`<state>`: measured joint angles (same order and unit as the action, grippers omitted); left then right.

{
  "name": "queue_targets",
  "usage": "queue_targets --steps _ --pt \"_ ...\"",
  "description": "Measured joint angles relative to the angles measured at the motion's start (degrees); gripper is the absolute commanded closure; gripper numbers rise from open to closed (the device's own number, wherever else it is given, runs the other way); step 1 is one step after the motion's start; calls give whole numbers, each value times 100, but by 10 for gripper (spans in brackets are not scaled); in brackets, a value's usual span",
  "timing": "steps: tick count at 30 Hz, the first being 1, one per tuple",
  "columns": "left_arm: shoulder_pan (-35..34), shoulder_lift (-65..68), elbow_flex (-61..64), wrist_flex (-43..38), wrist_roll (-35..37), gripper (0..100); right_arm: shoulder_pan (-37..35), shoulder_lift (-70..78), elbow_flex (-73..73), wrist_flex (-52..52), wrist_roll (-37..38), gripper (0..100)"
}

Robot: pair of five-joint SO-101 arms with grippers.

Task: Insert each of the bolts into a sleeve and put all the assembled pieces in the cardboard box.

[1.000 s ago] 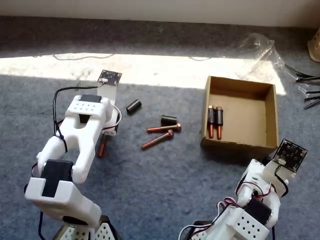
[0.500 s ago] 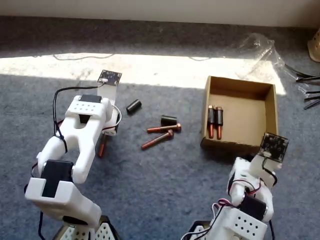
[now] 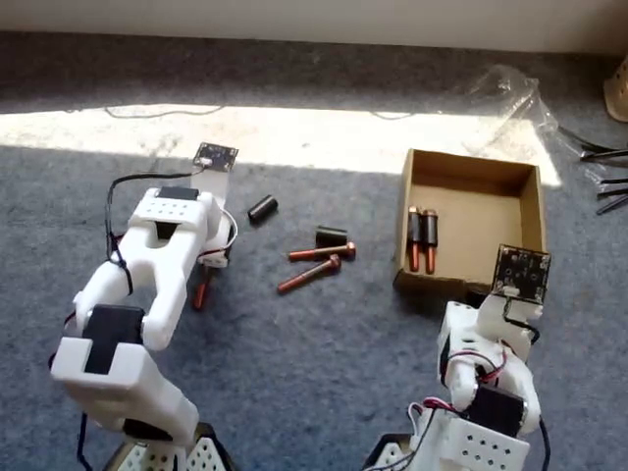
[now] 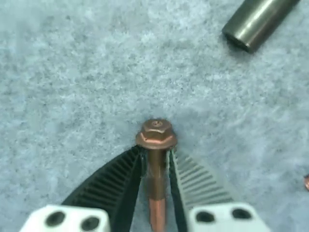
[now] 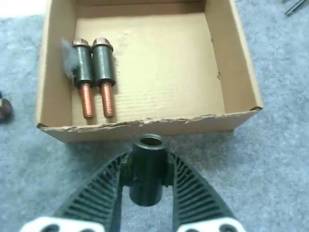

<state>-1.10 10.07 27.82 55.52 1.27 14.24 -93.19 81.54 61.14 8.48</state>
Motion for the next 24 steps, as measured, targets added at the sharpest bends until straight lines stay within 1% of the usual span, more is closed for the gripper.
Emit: queue_targets --steps 8,11,22,24 --pt "0 -9 44 -53 0 909 0 0 0 0 0 995" --pt "0 -9 44 -53 0 994 0 0 0 0 0 995" --pt "26 0 53 -70 -26 996 0 0 0 0 0 995" --pt "26 -88 44 35 -26 996 0 0 -26 0 0 995"
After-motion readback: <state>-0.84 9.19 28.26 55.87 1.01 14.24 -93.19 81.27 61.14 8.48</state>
